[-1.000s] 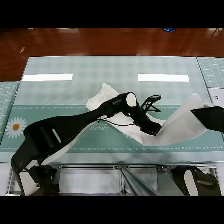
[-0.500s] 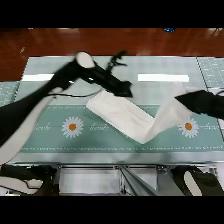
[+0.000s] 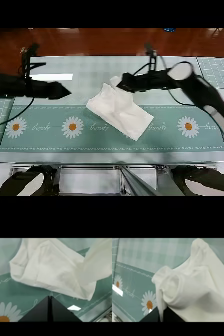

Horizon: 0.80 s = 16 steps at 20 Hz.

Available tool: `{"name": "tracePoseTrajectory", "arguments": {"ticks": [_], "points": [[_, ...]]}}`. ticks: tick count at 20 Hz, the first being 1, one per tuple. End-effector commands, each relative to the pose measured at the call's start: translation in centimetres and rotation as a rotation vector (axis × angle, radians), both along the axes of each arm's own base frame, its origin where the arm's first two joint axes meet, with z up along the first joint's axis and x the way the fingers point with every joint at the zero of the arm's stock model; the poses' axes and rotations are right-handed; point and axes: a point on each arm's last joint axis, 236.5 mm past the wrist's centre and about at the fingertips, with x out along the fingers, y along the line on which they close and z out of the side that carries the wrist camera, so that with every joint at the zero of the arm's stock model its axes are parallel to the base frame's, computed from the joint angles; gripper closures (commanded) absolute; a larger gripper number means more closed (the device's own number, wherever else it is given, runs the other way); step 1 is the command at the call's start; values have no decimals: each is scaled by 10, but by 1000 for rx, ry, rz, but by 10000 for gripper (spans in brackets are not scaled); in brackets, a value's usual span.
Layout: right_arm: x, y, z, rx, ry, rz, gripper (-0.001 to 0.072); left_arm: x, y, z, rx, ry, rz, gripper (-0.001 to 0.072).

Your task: Fold the shirts.

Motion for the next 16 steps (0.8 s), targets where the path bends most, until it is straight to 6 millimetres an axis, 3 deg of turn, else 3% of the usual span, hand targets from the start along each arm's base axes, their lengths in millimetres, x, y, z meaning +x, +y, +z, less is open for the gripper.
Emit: {"name": "tracePoseTrajectory", "arguments": {"ticks": [1,4,5,6,8,10,11,13,15,16], "points": [[22,54,-60,-30,72,62,692,-26,28,-28,17,30,92,680],[26,68,-88,-22,139,56,678,-35,28,-57,11,91,113,679],[27,70,-92,-7,155,44,458,-36,29,-65,10,100,127,679],[25,71,-92,-4,153,59,307,-37,30,-71,10,106,138,679],[15,68,-84,-4,162,110,305,-34,32,-78,7,101,165,679],[13,48,-61,11,172,126,305,-10,45,-66,31,-8,199,679],[15,30,-44,22,171,124,306,9,56,-43,12,-64,262,679],[16,-30,-1,-29,126,93,305,31,65,14,-62,-159,317,679],[7,-110,20,-244,74,-27,305,33,64,48,-63,-216,278,679],[-6,-159,23,-397,54,-120,306,29,59,52,-57,-219,242,680]]}}
